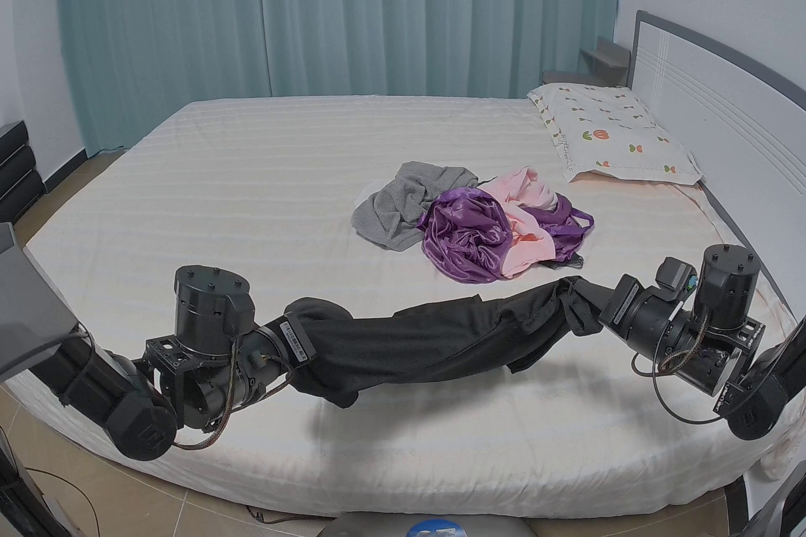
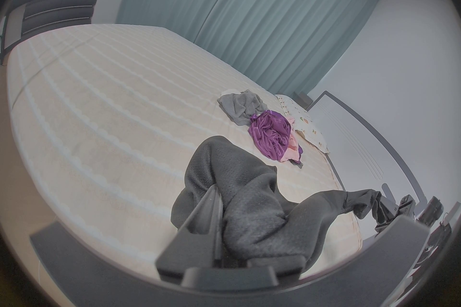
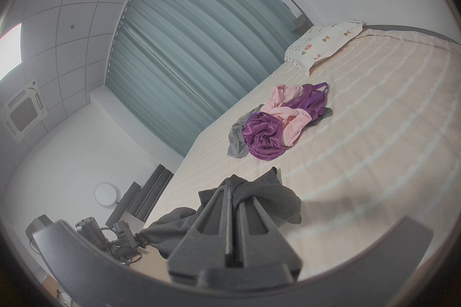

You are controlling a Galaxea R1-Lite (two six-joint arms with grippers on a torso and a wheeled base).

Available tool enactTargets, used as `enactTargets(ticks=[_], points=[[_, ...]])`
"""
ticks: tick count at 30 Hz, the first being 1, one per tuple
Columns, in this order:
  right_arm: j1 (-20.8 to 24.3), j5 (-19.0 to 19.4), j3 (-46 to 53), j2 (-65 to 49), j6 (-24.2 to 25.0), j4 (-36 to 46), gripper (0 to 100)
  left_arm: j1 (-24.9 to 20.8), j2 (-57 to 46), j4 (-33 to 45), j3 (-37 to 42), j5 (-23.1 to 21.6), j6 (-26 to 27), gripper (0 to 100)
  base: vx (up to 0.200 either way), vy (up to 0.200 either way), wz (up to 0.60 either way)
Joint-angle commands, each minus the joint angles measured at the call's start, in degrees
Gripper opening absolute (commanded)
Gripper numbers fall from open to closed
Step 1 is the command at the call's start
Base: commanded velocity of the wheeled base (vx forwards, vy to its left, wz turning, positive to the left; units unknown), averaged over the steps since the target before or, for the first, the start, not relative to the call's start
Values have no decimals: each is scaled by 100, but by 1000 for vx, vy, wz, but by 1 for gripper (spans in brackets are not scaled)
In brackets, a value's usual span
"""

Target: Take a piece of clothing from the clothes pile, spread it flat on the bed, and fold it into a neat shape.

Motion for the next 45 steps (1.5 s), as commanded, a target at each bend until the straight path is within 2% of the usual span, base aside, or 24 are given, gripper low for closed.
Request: enactTargets(ticks=[1,12,31,45], points=[[4,2,-2,-6,1,1,0,3,-8,-24,-7,1,2,0,0,0,0],[-4,2,-28,3,10,-8,0,3,-8,-24,-86,19,-69,0,0,0,0],[-13,-7,-99,47,264,-8,0,3,-69,-24,-95,19,-95,0,0,200,0],[-84,-7,-81,240,264,-509,0,3,-61,-24,-104,10,-104,0,0,200,0]])
